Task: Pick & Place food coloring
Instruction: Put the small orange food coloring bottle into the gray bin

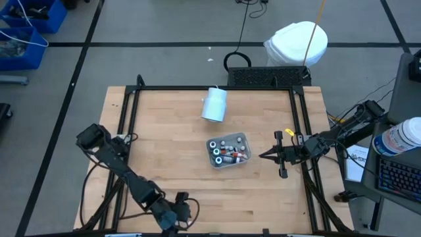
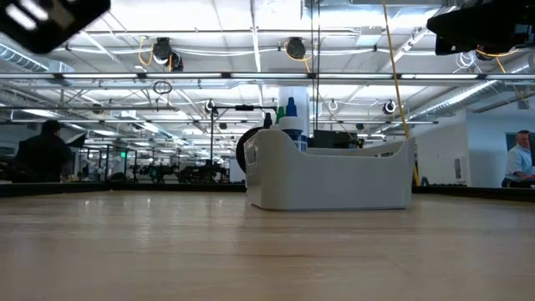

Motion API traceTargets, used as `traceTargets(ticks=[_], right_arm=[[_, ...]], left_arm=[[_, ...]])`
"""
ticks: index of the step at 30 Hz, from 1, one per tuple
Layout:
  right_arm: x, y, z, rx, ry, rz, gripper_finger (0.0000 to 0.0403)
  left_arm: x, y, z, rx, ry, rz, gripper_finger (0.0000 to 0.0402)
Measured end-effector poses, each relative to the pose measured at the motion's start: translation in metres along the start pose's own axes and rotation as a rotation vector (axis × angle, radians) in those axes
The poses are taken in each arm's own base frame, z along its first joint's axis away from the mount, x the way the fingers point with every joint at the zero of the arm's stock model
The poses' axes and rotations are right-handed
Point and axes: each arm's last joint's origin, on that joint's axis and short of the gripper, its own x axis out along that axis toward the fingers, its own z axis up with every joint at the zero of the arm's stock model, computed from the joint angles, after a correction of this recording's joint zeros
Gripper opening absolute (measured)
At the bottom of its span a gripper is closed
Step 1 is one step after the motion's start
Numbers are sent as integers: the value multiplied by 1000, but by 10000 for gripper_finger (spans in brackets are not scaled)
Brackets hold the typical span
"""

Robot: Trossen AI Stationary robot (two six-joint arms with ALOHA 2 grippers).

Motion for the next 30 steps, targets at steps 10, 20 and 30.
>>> traceTargets(ticks=[10,20,30], right_arm=[[0,0,-1,0,8,2,0],[0,0,-1,1,7,1,0],[0,0,-1,0,9,0,0]], left_arm=[[39,11,-26,-17,75,11,279],[42,13,-26,-9,68,6,273],[58,15,-38,37,80,48,206]])
